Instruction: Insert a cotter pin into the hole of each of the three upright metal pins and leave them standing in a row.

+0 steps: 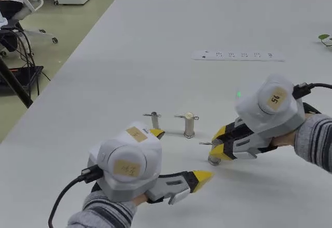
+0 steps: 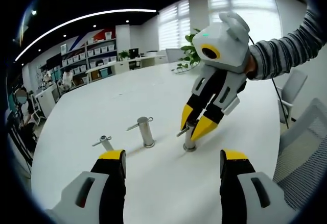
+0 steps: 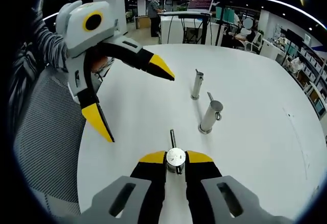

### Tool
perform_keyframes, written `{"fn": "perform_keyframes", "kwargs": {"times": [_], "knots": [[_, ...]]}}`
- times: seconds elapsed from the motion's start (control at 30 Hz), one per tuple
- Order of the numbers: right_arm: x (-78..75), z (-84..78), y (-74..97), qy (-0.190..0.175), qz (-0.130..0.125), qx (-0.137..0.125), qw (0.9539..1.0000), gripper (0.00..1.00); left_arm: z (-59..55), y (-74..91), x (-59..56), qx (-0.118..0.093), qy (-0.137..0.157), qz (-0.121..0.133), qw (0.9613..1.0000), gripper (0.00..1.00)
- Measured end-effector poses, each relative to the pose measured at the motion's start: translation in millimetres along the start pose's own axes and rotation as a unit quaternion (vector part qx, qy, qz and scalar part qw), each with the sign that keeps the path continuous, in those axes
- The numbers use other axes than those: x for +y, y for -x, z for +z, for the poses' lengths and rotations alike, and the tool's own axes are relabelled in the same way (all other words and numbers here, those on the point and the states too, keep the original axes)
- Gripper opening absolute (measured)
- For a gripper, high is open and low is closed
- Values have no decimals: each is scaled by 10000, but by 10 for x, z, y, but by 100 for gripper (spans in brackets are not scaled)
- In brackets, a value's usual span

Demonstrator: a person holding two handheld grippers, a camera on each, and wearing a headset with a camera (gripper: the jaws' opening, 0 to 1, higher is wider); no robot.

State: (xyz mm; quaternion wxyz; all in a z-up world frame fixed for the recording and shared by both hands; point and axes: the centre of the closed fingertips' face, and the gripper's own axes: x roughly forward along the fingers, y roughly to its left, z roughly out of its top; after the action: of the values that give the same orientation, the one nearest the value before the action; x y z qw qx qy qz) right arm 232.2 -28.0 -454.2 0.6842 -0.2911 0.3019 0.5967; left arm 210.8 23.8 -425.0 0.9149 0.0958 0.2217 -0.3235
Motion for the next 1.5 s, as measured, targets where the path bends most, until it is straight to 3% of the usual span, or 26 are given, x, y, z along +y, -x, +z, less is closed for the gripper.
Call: {"fn": "perform_keyframes", "kwargs": {"times": [0.13, 0.3, 0.4, 0.53, 0.7, 1.17, 1.5], "knots": [[-78, 3, 32, -90, -7, 26, 10000, 8, 9, 92, 110, -23, 65, 113, 9999, 78], [-328, 7, 87, -68, -184, 125, 9997, 8, 26, 171, 268, -165, 233, 323, 9991, 81], [-388, 20, 120, -61, -192, 135, 9997, 8, 3, 204, 331, -137, 272, 383, 9988, 83], [-460, 6, 127, -38, -217, 215, 9995, 8, -23, 250, 402, -42, 108, 488, 9987, 85], [-530, -25, 112, -55, -243, 314, 9992, 8, -43, 255, 496, -56, 270, 552, 9981, 88], [-596, -107, 64, -107, -170, 415, 9989, 8, -124, 259, 559, -6, 424, 578, 9974, 89], [-623, -147, 81, -82, -162, 325, 9993, 9, -132, 268, 585, -64, 563, 615, 9965, 88]]}}
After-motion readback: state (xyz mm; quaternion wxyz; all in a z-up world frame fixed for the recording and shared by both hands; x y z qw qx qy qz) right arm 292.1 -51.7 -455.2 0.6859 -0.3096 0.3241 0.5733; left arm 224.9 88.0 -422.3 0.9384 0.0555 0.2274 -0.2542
